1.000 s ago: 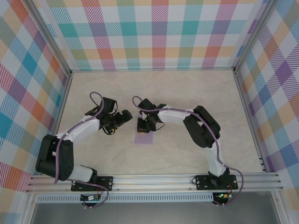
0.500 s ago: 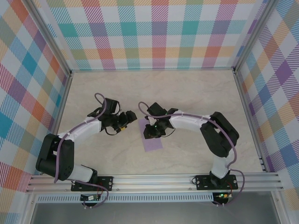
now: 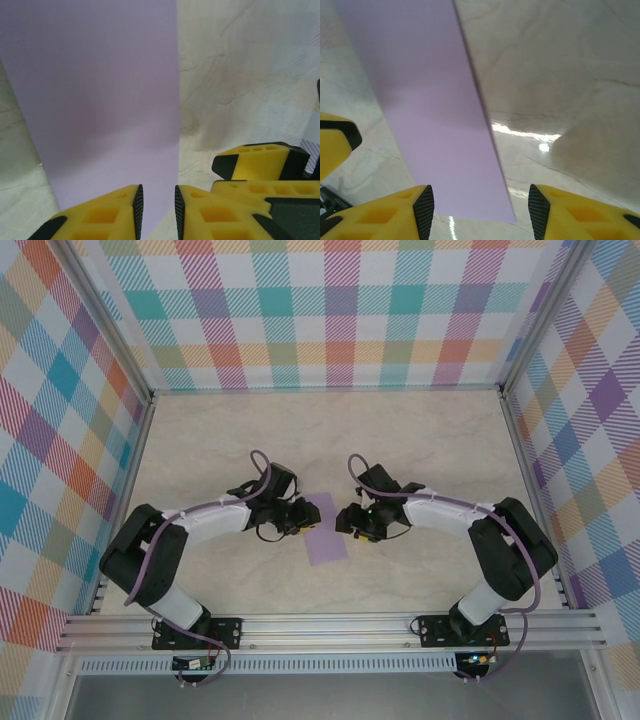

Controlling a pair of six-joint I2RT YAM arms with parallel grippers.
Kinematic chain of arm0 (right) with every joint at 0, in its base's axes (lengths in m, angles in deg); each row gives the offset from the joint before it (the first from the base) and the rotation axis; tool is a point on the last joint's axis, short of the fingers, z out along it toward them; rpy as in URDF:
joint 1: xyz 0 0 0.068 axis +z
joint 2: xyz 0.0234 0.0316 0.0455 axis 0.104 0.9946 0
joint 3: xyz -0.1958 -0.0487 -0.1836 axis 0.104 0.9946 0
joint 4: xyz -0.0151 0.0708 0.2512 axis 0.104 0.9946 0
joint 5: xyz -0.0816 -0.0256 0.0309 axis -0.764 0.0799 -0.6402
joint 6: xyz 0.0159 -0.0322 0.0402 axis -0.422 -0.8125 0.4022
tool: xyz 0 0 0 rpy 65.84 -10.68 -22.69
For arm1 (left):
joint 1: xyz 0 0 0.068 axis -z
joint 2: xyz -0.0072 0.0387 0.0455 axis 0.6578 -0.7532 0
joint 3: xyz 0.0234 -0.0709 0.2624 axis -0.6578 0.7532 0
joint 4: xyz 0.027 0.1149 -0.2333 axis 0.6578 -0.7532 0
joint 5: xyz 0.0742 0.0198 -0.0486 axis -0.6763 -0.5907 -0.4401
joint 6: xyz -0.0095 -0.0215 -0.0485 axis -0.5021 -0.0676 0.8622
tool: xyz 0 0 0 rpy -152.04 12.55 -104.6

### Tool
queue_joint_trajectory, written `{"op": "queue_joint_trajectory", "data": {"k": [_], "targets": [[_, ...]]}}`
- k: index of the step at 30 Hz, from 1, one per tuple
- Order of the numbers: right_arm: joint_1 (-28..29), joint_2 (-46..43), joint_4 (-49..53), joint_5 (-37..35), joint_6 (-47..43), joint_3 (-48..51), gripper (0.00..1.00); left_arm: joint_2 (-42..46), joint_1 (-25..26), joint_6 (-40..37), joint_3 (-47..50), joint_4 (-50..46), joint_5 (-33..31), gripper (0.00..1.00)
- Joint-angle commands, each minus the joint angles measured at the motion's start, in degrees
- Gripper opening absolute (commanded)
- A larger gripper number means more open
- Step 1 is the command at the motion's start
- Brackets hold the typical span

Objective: Fold a paper plane with a square sheet of paper (pick it up from the middle)
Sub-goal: Third fold the triangle at the center of the table.

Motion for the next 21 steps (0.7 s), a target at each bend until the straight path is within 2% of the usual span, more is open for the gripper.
{"op": "queue_joint_trajectory", "data": {"k": [1,5,11,21], "targets": [[-0.4,-2.1,-2.2,2.9,2.2,1.0,0.56,-2.1,1.4,-0.3,-2.6,-2.9,-2.0,0.22],[-0.4,-2.0,-2.0,3.3,2.6,1.4,0.56,-3.7,2.0,-1.4,-3.3,-6.8,-5.5,0.18],[-0.4,0.1,-1.9,5.3,2.9,1.1,0.48,-5.5,2.1,-2.5,-3.3,-10.4,-9.5,0.12],[-0.4,0.8,0.2,7.0,1.6,1.7,0.45,-8.4,2.4,-2.8,-3.2,-11.7,-11.6,0.08]]}}
